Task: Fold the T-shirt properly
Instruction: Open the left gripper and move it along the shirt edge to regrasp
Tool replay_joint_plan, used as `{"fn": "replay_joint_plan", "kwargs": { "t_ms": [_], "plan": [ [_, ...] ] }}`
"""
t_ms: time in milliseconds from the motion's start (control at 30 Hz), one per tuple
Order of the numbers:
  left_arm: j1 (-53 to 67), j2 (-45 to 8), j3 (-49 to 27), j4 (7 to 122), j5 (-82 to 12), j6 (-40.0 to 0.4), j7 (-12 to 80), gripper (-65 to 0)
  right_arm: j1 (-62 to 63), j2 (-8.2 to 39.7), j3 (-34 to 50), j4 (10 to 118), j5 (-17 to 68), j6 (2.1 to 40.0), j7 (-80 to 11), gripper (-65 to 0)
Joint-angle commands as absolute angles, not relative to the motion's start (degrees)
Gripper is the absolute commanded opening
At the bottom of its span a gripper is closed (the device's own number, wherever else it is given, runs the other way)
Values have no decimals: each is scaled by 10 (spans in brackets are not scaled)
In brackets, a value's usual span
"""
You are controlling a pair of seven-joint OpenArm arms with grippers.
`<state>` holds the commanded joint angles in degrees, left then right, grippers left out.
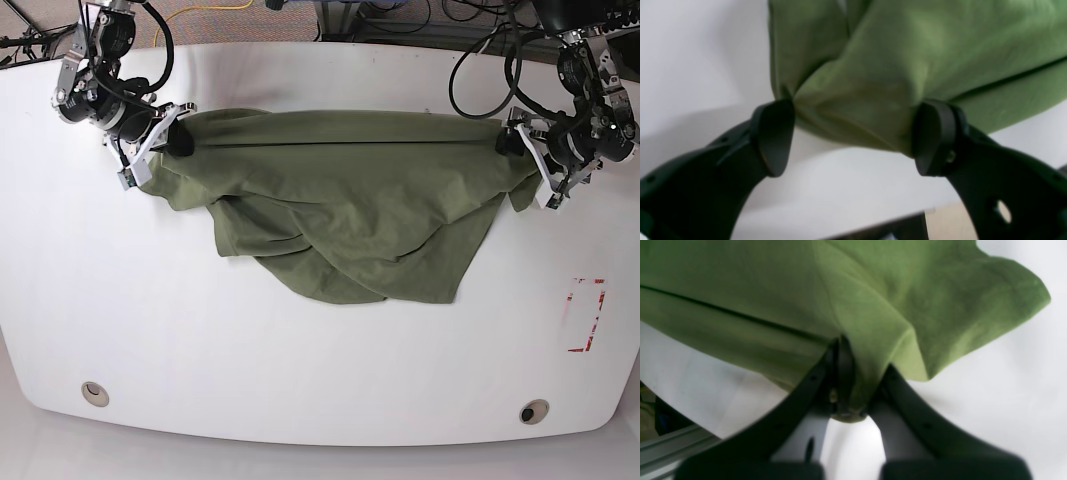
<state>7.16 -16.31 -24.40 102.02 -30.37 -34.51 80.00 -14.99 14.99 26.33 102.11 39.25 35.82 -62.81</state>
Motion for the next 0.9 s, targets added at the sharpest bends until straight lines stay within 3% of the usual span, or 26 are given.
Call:
{"fn": "replay_joint_plan", "kwargs": {
  "t_ms": [133,533,733,900],
  "plan": [
    [63,-167,-251,1023,-364,-400,800,-133,-150,150,262,1022,393,358,-628,-650],
    [-6,-189,-255,1037,-537,-400,800,-133,-149,150,262,1022,393,358,-628,-650],
    [-82,-184,-257,1003,-530,-400,800,-133,-149,150,262,1022,393,357,-628,-650],
    [-138,-165,-257,916,-464,-400,772,-133,-149,150,262,1021,393,357,-628,-650]
  ]
}}
